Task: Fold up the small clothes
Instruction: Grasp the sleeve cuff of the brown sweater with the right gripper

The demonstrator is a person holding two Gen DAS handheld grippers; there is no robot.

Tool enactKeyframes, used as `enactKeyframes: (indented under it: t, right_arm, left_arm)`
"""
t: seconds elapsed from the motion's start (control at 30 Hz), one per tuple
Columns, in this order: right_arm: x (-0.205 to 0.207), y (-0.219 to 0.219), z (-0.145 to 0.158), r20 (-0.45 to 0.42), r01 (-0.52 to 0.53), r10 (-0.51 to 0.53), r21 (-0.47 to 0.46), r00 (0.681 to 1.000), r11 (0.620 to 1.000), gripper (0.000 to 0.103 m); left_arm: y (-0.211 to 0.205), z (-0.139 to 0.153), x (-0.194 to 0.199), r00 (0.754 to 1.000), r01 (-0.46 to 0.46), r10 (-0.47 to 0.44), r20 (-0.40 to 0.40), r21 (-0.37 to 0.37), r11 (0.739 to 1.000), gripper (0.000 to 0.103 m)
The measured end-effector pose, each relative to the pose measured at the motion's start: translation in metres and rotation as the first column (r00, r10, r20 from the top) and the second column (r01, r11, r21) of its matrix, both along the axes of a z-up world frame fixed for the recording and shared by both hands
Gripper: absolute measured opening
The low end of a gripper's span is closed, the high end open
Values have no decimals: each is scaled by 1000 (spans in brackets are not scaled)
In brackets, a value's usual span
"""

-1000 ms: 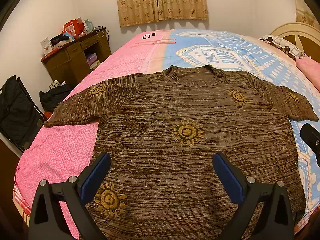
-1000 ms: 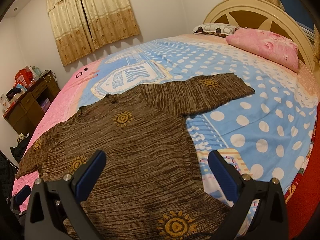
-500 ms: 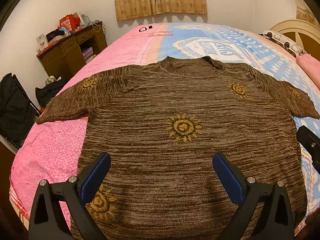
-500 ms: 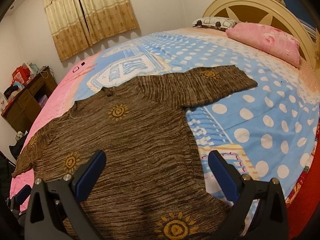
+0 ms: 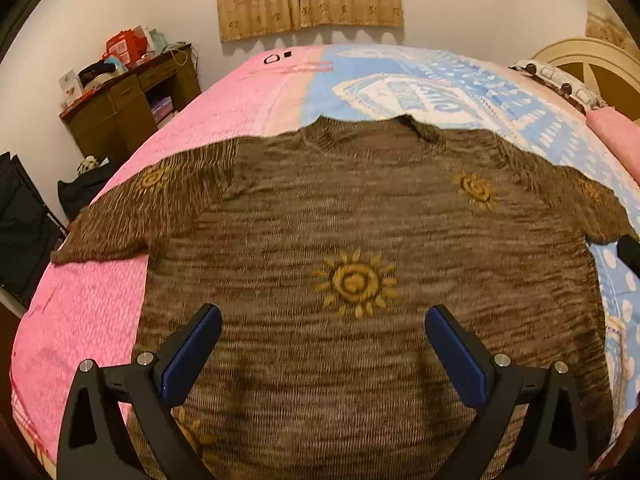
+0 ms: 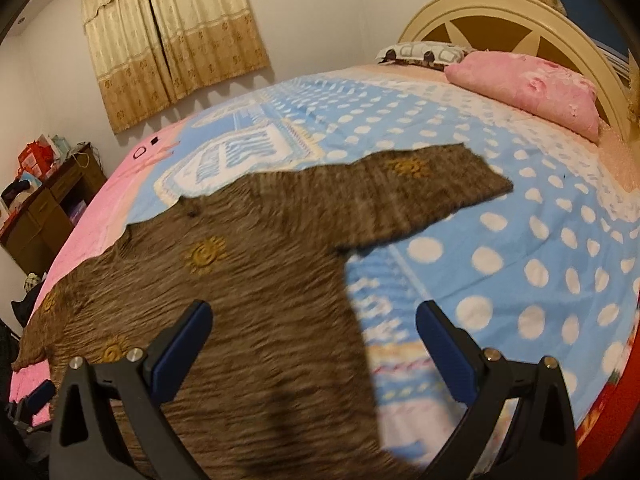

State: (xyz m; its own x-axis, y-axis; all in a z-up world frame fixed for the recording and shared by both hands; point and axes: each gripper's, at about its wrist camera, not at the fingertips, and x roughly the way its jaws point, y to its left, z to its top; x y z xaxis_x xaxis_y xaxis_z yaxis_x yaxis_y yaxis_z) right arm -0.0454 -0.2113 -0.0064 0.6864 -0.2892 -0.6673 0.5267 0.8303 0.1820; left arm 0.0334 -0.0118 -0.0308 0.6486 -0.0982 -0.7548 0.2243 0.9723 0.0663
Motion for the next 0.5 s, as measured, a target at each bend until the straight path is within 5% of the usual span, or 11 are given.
enactKeyframes:
  t: [0.13,0.27,0.33,0.5]
  right_arm:
    - [-5,-45,6,9,33,-33,-21,999,999,100]
    - [-20,-146,8,17,227,-227,32,974,973,94]
    - [-24,-184,4,6,287,-288,72,958,955,79]
    - [-12,-252,-23,-64,316,-309,189,949,930,67]
  left_arm:
    - [1,4,9,1000,17,-17,17,-17,1000,102]
    - [4,4,18,1000,1,-1,12,-30,1000,102]
    - [4,2,23,1000,-5,5,-1,-39,999,102]
    - [-1,-3,27,1000,0,0,-16,-34,999,102]
